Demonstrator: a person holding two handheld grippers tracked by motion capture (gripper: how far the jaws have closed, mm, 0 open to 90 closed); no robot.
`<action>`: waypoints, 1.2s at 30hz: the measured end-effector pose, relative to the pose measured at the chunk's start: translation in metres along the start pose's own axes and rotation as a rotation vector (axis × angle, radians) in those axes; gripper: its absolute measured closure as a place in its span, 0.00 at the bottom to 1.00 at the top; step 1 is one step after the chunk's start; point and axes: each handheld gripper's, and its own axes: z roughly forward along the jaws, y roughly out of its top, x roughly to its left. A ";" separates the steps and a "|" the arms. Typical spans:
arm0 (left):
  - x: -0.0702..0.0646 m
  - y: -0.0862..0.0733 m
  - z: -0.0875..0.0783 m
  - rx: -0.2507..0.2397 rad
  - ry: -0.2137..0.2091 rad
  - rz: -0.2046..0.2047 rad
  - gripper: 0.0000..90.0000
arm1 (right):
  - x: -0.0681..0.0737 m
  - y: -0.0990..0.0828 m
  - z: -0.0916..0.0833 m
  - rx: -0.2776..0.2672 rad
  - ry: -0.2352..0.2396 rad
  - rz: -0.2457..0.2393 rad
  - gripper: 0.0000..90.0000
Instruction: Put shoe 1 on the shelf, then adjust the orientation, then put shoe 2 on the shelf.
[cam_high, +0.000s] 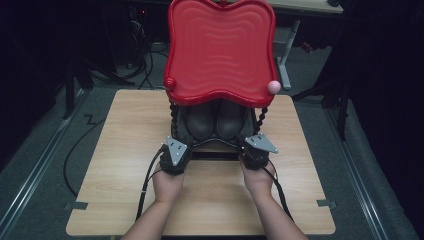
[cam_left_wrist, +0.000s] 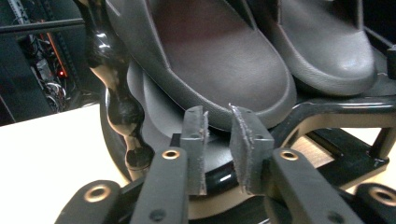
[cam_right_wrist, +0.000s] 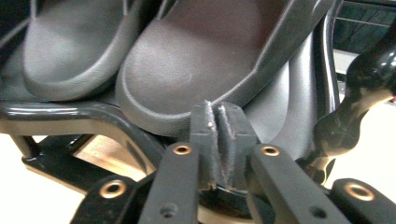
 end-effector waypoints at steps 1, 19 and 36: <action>0.000 0.000 -0.002 -0.003 -0.003 0.002 0.81 | 0.000 0.000 -0.002 -0.006 0.003 -0.001 0.91; 0.035 -0.037 -0.060 0.094 -0.011 0.010 0.63 | -0.037 -0.034 -0.059 0.029 0.044 0.000 0.64; 0.116 -0.093 -0.094 0.298 0.062 -0.068 0.46 | -0.104 -0.100 -0.082 0.160 -0.064 0.098 0.23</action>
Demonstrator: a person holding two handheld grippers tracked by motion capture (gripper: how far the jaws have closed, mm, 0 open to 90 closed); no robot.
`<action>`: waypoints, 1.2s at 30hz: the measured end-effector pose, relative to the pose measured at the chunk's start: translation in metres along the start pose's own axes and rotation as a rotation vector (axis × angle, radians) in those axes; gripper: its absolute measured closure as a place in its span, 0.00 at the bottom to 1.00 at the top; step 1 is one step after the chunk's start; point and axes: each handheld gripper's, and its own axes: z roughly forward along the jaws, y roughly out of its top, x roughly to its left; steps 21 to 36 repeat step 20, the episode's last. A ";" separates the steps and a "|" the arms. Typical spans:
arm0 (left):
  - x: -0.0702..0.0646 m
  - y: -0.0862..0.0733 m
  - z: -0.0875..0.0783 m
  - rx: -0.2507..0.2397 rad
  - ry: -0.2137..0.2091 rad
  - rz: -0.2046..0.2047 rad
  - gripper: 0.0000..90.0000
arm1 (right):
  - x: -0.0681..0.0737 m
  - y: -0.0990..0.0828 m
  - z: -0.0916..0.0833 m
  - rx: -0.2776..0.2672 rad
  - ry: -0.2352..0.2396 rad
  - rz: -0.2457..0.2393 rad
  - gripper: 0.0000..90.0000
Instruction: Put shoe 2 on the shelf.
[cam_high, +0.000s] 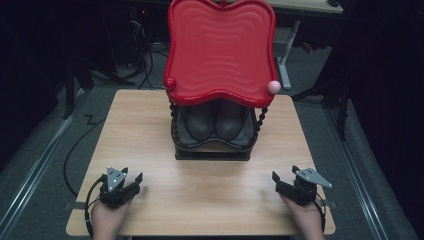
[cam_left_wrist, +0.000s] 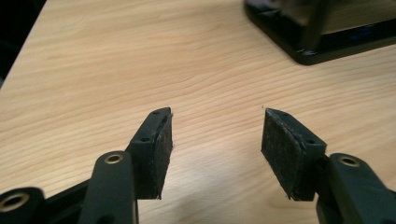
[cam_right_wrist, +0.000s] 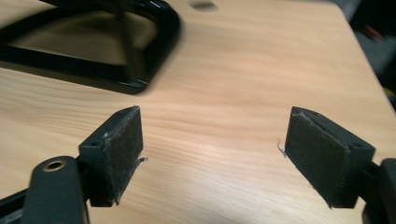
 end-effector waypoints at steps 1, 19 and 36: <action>-0.001 0.001 0.000 -0.006 0.003 0.012 0.46 | -0.005 -0.002 0.002 0.014 -0.031 0.015 0.22; -0.010 0.008 0.011 -0.004 -0.024 0.039 0.46 | -0.004 -0.012 0.001 0.047 -0.008 0.024 0.20; -0.010 0.008 0.011 -0.004 -0.024 0.039 0.46 | -0.004 -0.012 0.001 0.047 -0.008 0.024 0.20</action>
